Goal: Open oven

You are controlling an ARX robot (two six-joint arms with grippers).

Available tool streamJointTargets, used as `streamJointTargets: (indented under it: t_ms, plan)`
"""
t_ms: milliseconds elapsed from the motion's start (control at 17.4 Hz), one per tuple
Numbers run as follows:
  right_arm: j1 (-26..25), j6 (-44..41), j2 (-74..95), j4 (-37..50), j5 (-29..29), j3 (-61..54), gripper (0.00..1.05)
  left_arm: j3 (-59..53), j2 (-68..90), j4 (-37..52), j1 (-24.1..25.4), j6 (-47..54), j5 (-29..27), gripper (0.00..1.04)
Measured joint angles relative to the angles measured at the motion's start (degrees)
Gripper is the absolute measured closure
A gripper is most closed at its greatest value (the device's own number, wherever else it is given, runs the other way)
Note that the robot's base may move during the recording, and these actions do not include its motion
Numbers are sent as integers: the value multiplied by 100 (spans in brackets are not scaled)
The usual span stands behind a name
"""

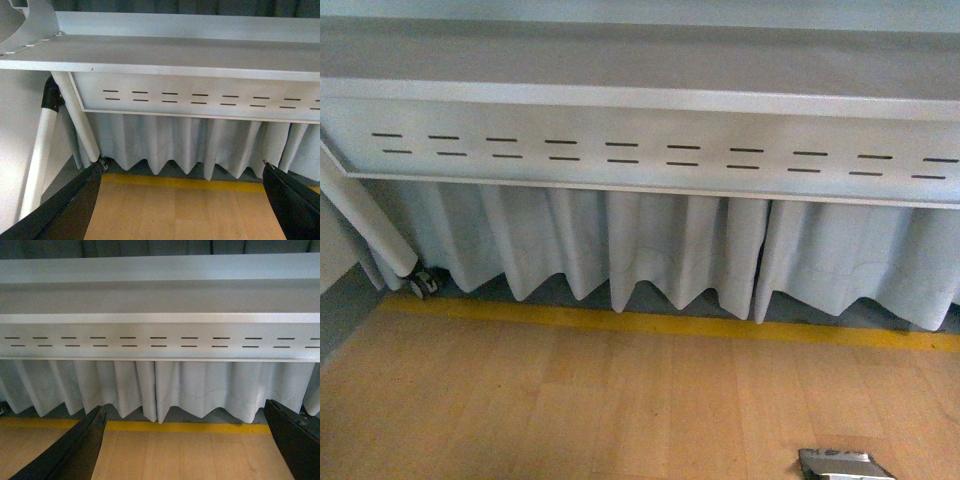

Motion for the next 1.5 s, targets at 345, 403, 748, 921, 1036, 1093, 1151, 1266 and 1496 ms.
streamJointTargets:
  t_ms: [345,403,748,921,1036,1093,1151,1266,1496]
  plan:
    - [0,0,0,0,2,0,6,0,0,0,0,0,0,7]
    - [0,2,0,0,2,0,6,0,0,0,0,0,0,7]
    - [0,2,0,0,0,0,6,0,0,0,0,0,0,7]
    - [0,0,0,0,2,0,6,0,0,0,0,0,0,7]
    - [0,2,0,0,2,0,6,0,0,0,0,0,0,7]
    - [0,2,0,0,0,0,6,0,0,0,0,0,0,7]
    - [0,0,0,0,2,0,6,0,0,0,0,0,0,7]
    - [0,0,0,0,2,0,6,0,0,0,0,0,0,7]
    - [0,0,0,0,2,0,6,0,0,0,0,0,0,7]
